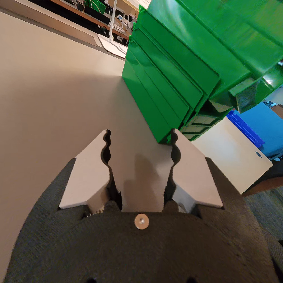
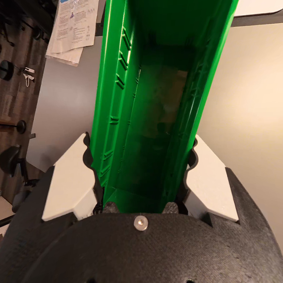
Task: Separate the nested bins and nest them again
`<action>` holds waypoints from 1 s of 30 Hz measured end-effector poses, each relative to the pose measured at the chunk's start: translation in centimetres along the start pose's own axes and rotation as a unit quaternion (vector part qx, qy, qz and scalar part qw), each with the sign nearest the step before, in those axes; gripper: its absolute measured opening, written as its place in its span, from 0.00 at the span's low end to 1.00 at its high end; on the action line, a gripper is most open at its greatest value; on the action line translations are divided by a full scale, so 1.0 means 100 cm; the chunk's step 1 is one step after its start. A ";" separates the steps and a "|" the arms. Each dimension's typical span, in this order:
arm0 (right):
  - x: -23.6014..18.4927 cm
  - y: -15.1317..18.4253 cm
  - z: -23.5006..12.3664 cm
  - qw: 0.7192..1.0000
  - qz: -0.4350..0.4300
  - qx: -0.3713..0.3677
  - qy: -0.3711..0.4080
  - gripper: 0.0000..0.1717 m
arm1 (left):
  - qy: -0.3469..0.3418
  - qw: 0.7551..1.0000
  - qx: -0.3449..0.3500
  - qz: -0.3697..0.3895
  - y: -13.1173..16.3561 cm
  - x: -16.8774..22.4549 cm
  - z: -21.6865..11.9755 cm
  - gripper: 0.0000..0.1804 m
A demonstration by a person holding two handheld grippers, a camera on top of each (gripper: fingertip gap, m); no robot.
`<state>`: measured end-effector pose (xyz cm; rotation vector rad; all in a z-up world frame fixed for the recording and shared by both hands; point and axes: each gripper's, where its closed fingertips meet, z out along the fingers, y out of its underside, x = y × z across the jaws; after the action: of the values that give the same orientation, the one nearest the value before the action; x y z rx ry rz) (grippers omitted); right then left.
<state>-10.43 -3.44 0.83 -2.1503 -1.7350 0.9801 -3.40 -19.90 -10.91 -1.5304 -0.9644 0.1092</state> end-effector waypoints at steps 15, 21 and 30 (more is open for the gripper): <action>-0.002 -0.003 0.015 0.998 -0.022 0.000 0.056 0.73 | 0.010 1.000 0.001 -0.007 0.000 0.001 0.000 0.43; -0.019 -0.006 0.003 0.997 -0.066 0.034 0.023 0.82 | 0.016 1.000 0.003 -0.013 -0.001 0.001 -0.001 0.43; -0.002 0.066 -0.087 0.948 -0.121 0.254 -0.148 0.78 | 0.014 1.000 0.017 -0.012 -0.004 0.001 -0.004 0.47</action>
<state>0.04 -3.39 3.86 -1.4919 -1.5825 1.5346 -3.35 -20.18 -10.40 -1.4854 -0.9539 0.0862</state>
